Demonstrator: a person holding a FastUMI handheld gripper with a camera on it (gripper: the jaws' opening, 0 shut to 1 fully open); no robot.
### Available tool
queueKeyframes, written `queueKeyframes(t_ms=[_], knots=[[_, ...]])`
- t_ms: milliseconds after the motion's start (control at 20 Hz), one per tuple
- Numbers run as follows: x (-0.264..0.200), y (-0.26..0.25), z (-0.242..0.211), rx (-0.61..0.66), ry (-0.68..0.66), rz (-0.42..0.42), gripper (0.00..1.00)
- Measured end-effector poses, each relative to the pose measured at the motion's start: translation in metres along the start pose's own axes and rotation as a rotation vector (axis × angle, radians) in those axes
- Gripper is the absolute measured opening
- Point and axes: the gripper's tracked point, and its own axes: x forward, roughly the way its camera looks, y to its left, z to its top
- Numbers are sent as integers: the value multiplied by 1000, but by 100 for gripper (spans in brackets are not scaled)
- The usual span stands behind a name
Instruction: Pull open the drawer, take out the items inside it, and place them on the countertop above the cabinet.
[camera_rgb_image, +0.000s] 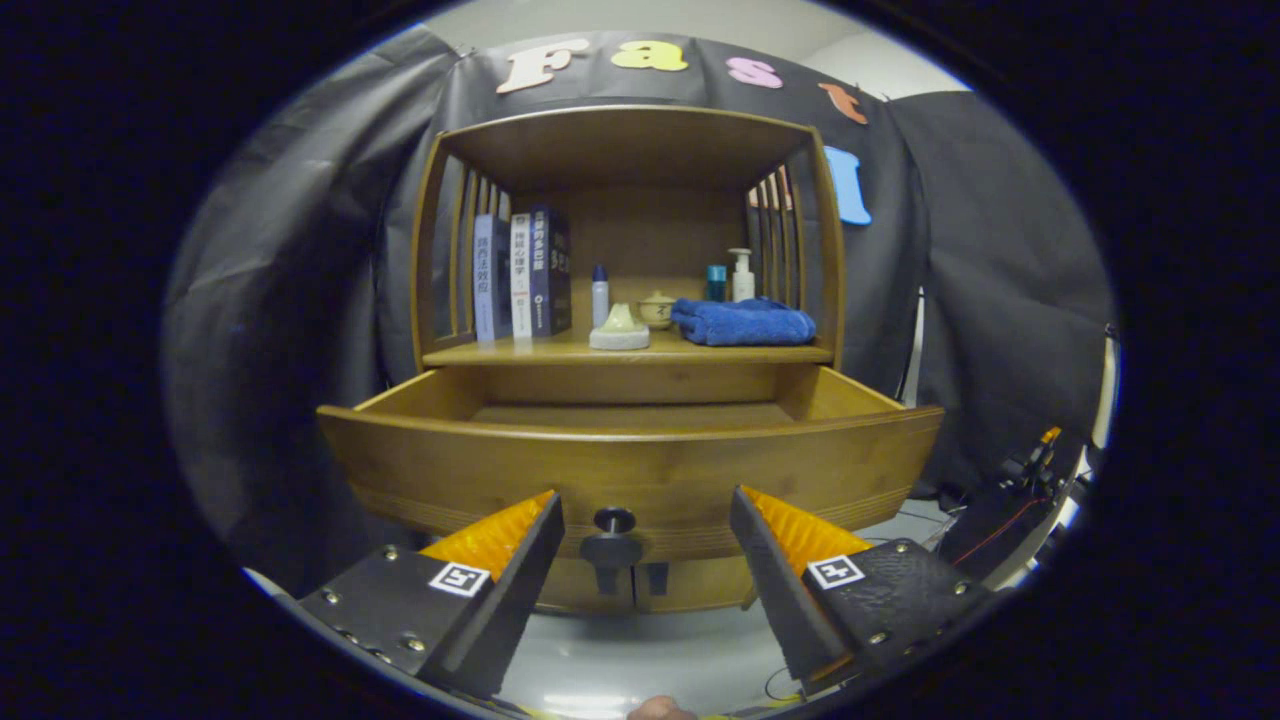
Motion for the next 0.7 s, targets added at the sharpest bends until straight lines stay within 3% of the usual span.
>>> queueKeyframes(t_ms=[150,300,700], knots=[[15,15,-13,-26,25,22,100],[39,13,-17,27,39,-13,100],[59,22,-11,55,-16,11,100]])
